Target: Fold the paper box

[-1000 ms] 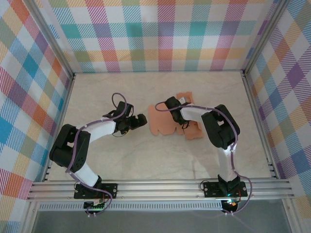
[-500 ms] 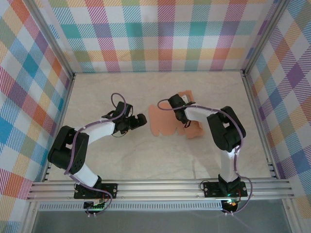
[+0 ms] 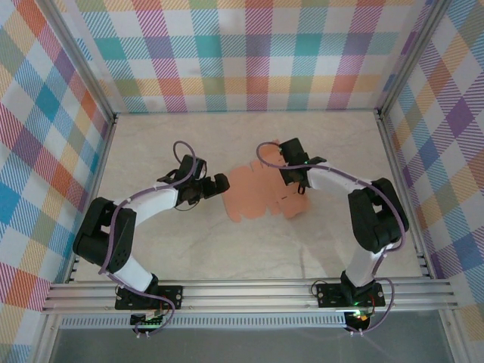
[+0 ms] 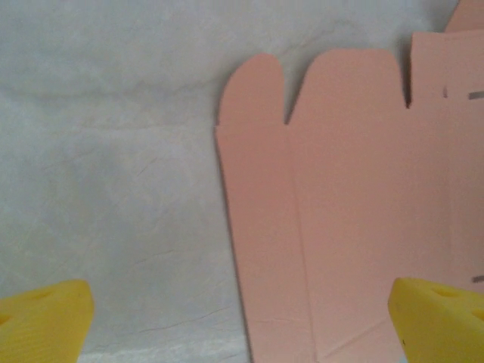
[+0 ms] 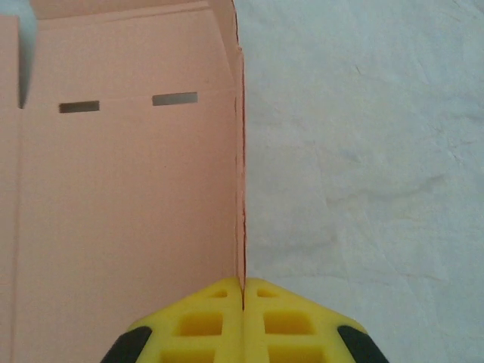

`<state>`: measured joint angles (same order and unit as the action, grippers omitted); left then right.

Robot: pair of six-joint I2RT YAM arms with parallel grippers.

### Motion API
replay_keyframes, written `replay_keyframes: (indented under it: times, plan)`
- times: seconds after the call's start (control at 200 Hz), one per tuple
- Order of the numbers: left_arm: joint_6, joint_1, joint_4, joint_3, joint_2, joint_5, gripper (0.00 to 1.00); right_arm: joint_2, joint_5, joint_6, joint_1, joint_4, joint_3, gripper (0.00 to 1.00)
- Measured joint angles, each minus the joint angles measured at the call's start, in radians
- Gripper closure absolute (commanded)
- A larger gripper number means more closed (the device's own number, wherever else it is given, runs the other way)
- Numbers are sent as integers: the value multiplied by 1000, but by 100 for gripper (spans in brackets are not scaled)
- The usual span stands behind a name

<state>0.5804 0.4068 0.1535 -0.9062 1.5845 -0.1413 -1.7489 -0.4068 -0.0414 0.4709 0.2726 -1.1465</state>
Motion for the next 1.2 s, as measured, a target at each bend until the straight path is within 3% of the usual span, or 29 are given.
replay_keyframes:
  times: [0.185,0.415,0.615,0.94,1.2]
  plan:
    - [-16,11,35,-145,8,-11,0,12,134,3,-14,-72,42,100]
    - [-8,80,132,-484,138,-11,2,35,210,-34,-12,-149,83,100]
    - [27,135,275,-817,348,-24,10,61,200,-135,13,-249,157,100]
    - [80,153,517,-1272,660,-71,26,62,128,-263,73,-362,219,100]
    - [90,154,607,-1379,776,-102,30,62,127,-286,75,-392,221,100]
